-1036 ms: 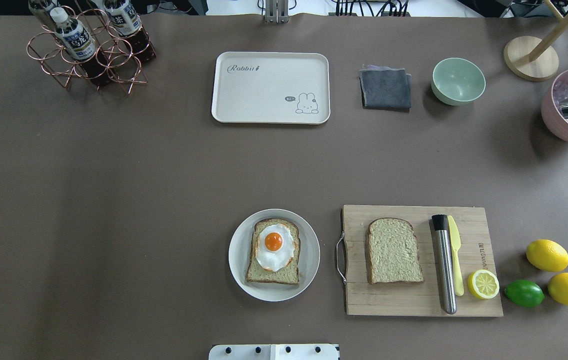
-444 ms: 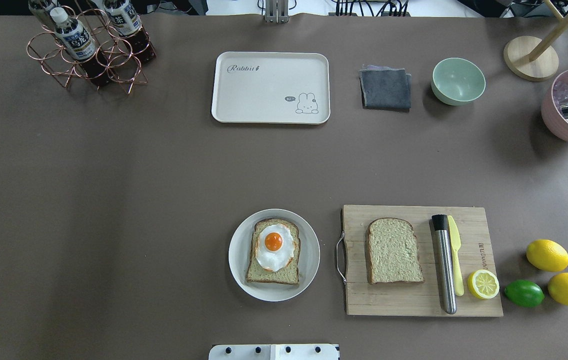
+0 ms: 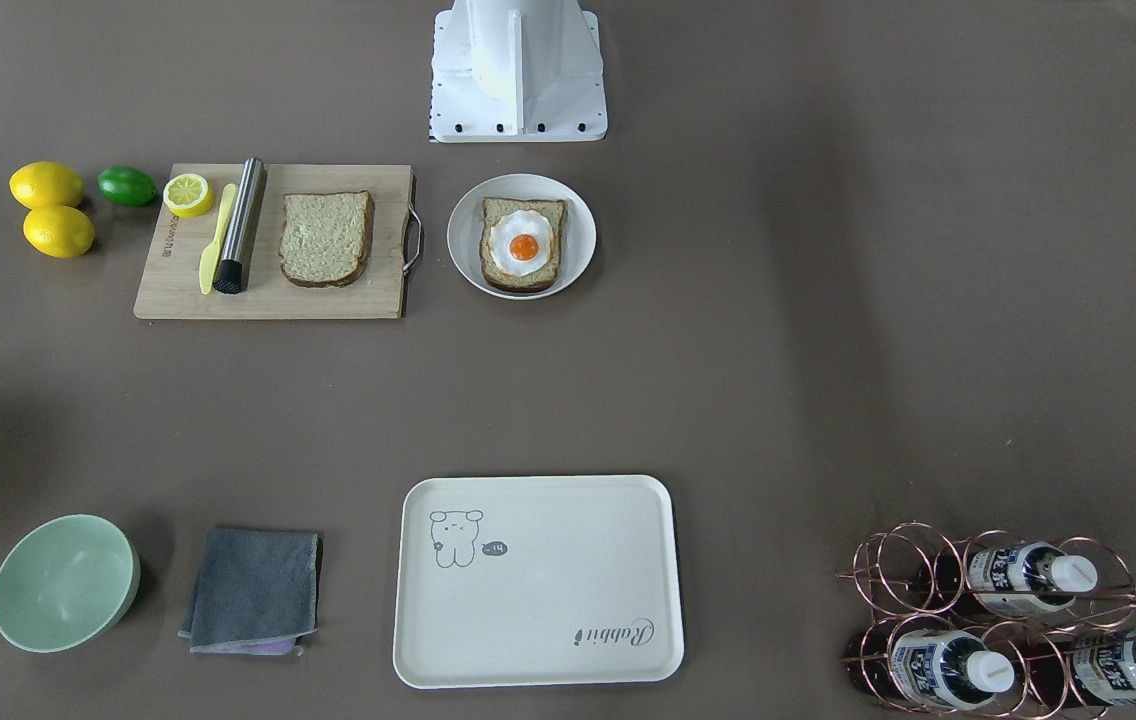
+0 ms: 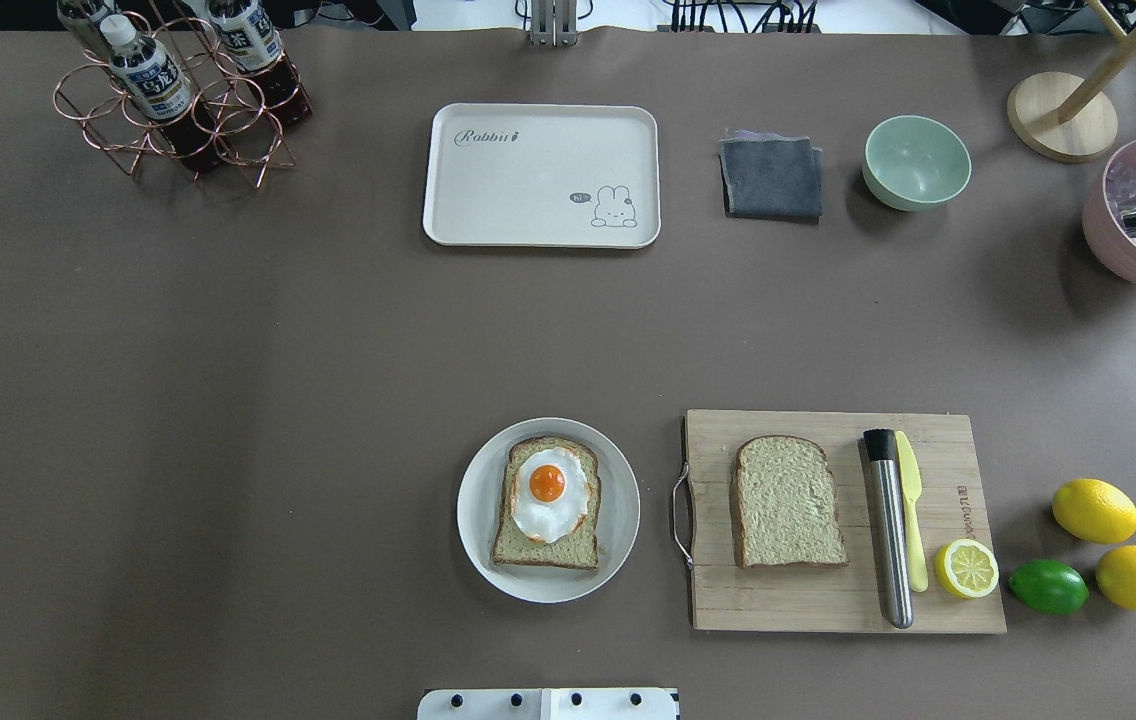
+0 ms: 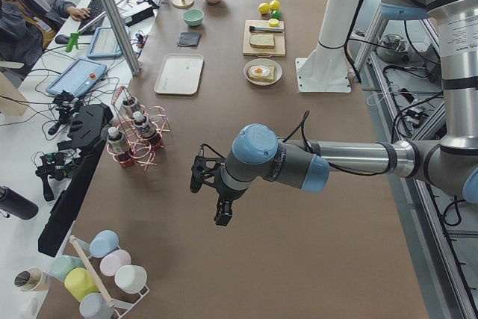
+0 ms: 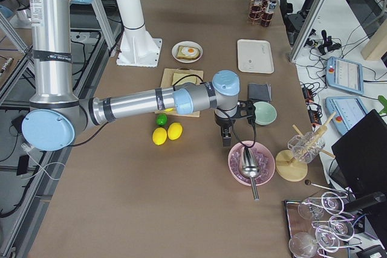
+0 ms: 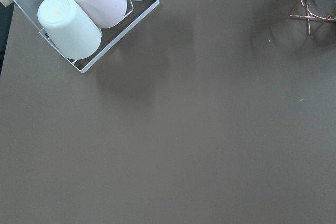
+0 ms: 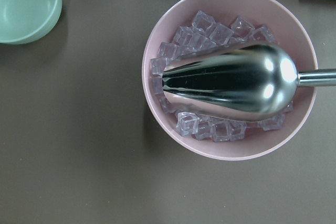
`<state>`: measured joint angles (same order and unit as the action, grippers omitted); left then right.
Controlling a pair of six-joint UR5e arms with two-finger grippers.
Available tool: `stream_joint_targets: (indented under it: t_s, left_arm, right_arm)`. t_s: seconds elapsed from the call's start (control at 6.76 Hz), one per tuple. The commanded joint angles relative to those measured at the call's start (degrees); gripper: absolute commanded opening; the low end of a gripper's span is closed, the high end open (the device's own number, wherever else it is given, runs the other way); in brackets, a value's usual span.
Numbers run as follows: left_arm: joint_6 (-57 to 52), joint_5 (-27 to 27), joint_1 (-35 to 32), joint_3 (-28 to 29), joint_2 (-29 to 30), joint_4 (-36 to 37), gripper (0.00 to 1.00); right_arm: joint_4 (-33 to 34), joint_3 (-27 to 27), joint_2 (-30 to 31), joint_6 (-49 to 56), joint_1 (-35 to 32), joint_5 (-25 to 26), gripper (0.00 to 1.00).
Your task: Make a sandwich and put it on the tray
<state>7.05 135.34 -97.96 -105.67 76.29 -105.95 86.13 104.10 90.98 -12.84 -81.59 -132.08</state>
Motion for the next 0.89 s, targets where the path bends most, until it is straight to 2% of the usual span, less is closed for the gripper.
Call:
stream_joint_targets:
  t_s: [0.0,0.15,0.44,0.74]
  left_arm:
    - [0.25,0.36,-0.04,-0.41,-0.27,-0.13,0.98]
    - [0.42,0.27,-0.04,-0.41,-0.27,-0.13,0.98]
    - [0.51,0.1,-0.04,-0.33,-1.4,-0.04,0.98]
    - [0.25,0.36,-0.04,-0.24,-2.02,-0.13,0.97]
  right_arm:
    - [0.0,3.02,-0.02,-0.08,1.95,-2.46,1.0]
    - [0.09,5.12,0.24,-1.91,3.44,-3.18,1.0]
    - [-0.44,11.35,-0.1,-17.06,10.8,-3.8,1.0]
    - [-3.58,13.31,-0.63,-28.83,18.44,-1.62,1.0]
